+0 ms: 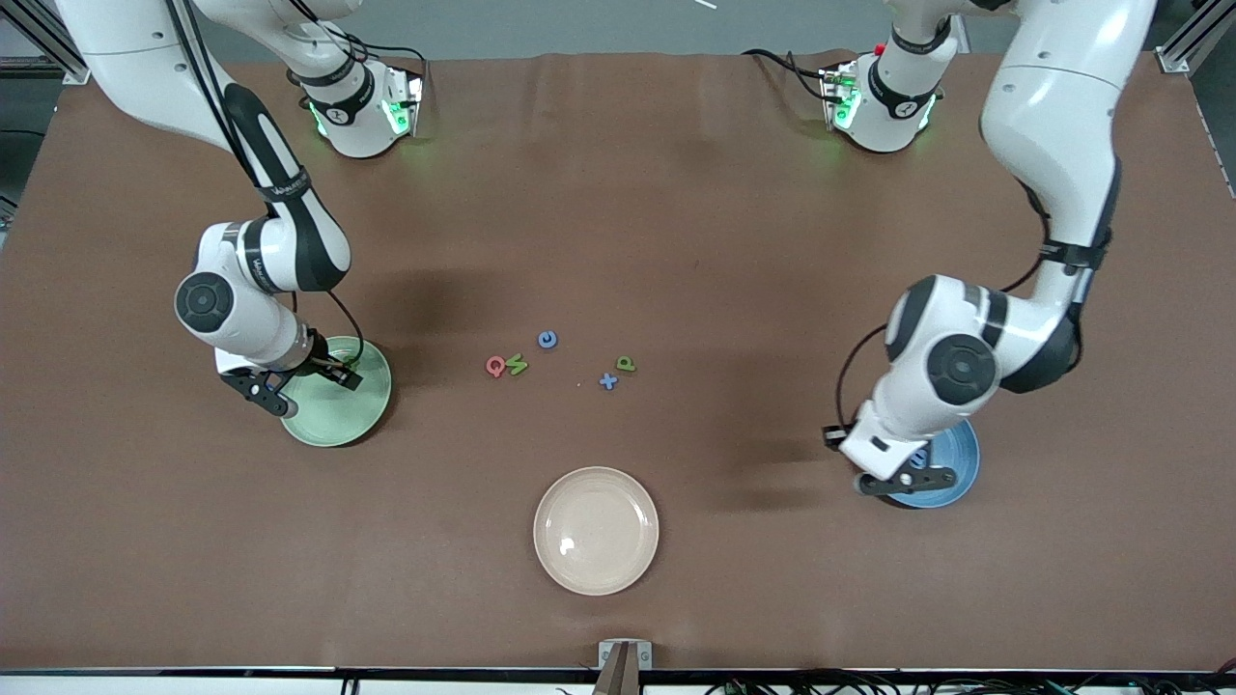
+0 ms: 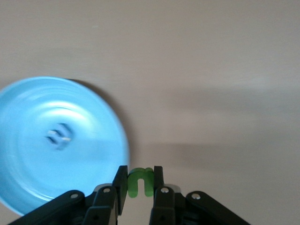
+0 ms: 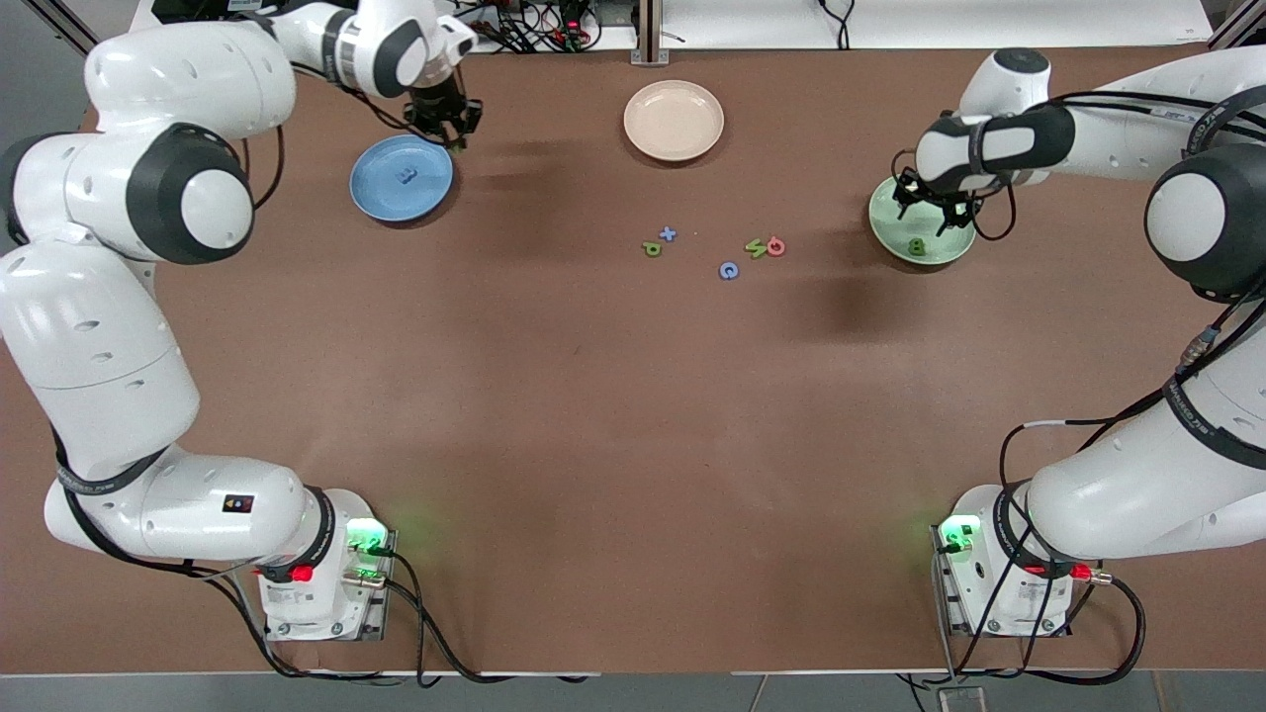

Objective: Sort upper and lower case letters into plates
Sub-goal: 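Place the n with the left gripper while the right gripper returns, then grasp the pink Q with the right gripper while the left gripper returns, then place the Q with the right gripper while the left gripper grasps the d, then place the d with the left gripper while the right gripper grasps the N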

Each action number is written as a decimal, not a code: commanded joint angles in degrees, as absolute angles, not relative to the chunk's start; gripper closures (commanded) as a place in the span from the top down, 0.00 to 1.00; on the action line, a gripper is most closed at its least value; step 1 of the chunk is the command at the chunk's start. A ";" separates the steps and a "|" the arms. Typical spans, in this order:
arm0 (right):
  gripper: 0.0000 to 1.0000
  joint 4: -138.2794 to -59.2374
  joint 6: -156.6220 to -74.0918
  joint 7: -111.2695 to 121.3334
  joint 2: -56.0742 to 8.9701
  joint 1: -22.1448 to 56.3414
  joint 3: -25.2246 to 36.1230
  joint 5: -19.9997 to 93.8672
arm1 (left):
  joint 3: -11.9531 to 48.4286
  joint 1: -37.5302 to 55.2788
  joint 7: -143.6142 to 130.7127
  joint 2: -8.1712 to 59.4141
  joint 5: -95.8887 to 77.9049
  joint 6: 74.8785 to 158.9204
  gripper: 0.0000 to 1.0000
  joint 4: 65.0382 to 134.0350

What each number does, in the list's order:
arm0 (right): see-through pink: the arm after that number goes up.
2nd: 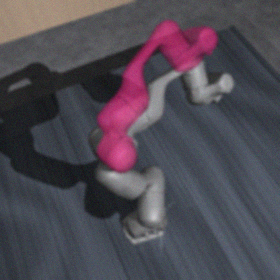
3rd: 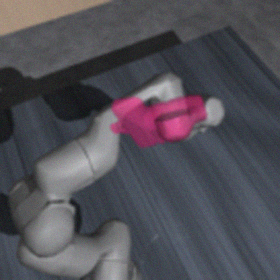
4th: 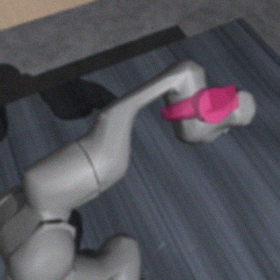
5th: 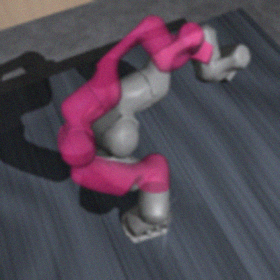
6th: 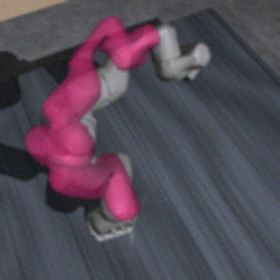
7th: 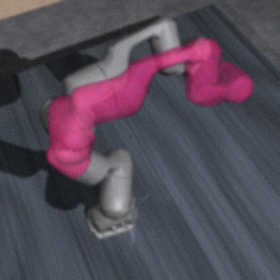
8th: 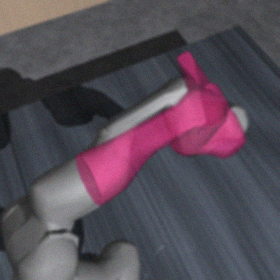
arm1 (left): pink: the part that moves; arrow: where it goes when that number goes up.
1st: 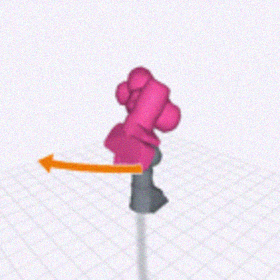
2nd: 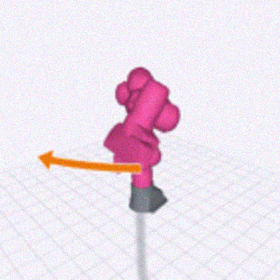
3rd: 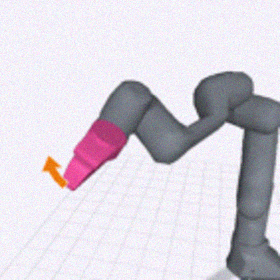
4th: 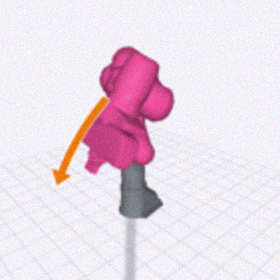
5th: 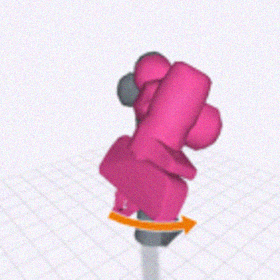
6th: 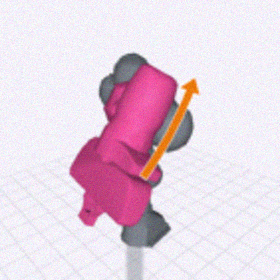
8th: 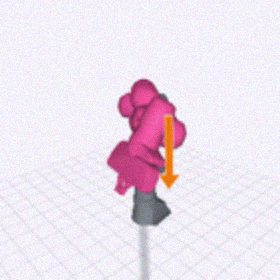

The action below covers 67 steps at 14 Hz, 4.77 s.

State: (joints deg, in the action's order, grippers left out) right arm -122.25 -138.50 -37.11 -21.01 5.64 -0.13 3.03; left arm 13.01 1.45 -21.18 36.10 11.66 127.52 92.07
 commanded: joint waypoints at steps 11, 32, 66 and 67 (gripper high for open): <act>1.00 -118.74 -148.61 -69.07 -26.88 24.43 -1.85 6.06 | 16.94 -0.36 -25.54 34.55 11.87 124.64 1.00 94.92; 0.02 -117.51 -149.33 -70.23 -31.03 27.07 -1.76 5.89 | 22.24 24.43 -105.00 43.67 18.55 134.65 0.77 90.45; 1.00 -109.16 -131.74 -58.50 -25.22 17.56 -2.37 5.97 | 16.26 33.13 -129.02 51.77 17.58 134.21 0.31 81.91; 1.00 -108.81 -132.88 -61.67 -25.31 19.84 -2.37 5.98 | 16.26 32.87 -128.94 51.68 17.58 134.12 0.20 81.91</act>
State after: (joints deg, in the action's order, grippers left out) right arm -109.13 -131.68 -56.19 -25.38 16.34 -2.84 5.59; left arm 16.96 32.28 -127.63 51.05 17.43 134.18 82.83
